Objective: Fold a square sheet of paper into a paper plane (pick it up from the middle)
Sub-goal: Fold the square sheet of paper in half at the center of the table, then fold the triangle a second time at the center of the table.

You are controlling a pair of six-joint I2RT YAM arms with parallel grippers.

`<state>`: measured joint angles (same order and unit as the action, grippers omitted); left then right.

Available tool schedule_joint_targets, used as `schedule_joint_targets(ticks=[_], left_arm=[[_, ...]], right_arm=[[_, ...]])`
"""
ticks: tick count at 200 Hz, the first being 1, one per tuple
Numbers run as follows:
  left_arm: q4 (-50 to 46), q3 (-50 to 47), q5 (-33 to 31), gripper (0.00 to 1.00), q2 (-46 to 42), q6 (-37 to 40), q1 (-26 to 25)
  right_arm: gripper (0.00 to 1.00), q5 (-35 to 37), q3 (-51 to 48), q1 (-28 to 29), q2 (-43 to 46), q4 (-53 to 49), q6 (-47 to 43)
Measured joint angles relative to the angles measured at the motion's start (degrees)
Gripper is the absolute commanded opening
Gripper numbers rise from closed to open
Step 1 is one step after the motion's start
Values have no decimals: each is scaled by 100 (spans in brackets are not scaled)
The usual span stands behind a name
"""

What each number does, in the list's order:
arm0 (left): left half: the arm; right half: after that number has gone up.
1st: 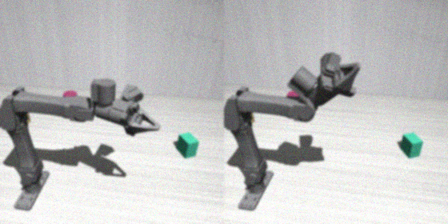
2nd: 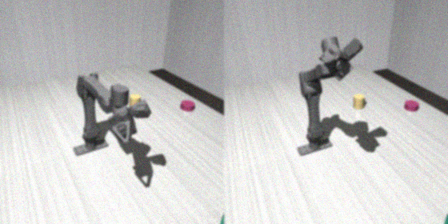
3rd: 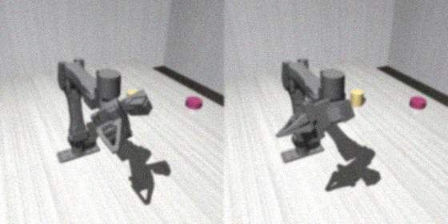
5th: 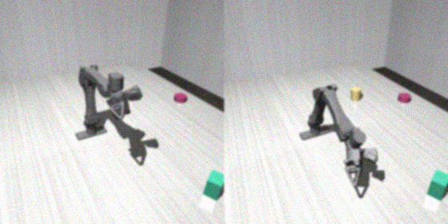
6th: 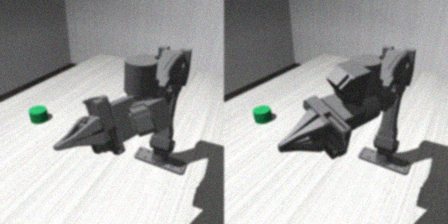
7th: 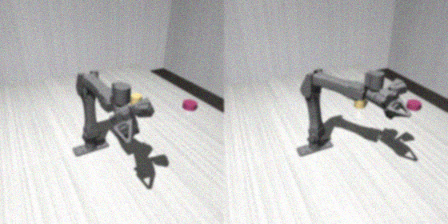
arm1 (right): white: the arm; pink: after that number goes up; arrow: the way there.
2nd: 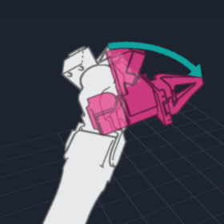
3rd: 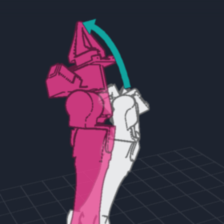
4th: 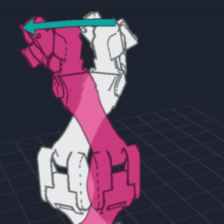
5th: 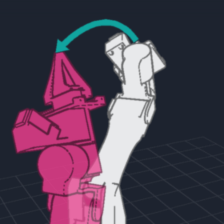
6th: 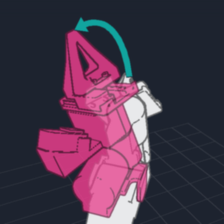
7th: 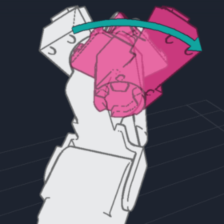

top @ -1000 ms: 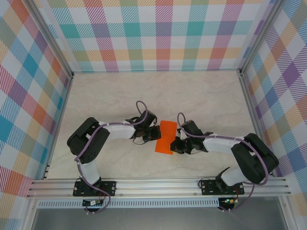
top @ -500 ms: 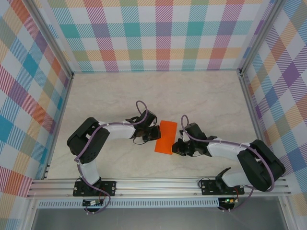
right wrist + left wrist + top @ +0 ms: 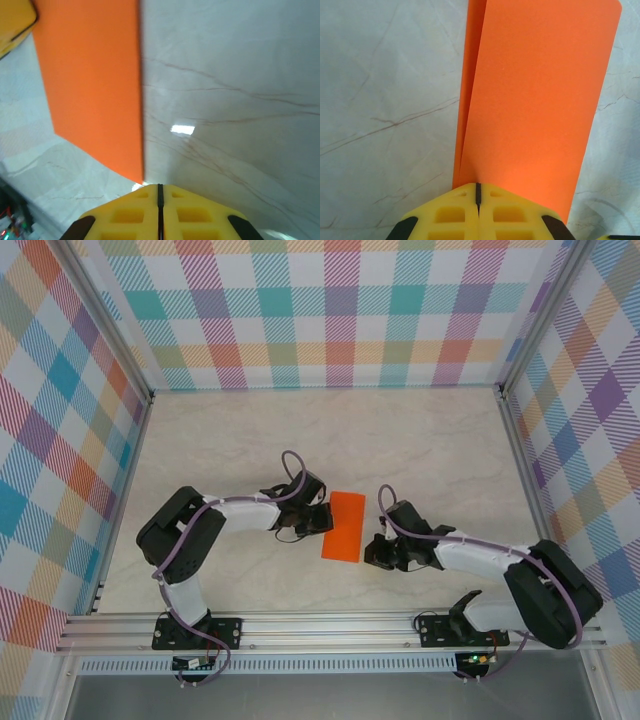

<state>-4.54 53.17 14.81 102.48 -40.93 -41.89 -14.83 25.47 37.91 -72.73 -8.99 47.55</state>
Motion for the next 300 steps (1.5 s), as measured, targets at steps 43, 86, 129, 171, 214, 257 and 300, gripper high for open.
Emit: schedule_joint_targets(ticks=[43, 86, 129, 171, 214, 257, 300], left_arm=[[-208, -352, 11, 15, -455, -42, 0], [-282, -387, -52, 30, -1078, -70, 66], [-114, -710, 208, 39, -1202, -168, 448], [343, -782, 765, 45, -1038, -262, 610], [664, -730, 1073, 45, -614, -323, 610], [837, -599, 1226, 34, -282, -404, 610], [966, -533, 1353, 26, -256, -468, 610]], right_arm=[[28, 1121, 870, -2, 238, -1176, -181], [31, 1141, 1541, -2, -450, -1226, -356], [34, 844, 1685, -44, -1130, -903, -343], [33, 667, 1722, -118, -1296, -688, -319], [35, 592, 1727, -118, -1298, -629, -297], [36, 575, 1727, -118, -1145, -605, -299], [40, 527, 1646, -118, -962, -514, -323]])
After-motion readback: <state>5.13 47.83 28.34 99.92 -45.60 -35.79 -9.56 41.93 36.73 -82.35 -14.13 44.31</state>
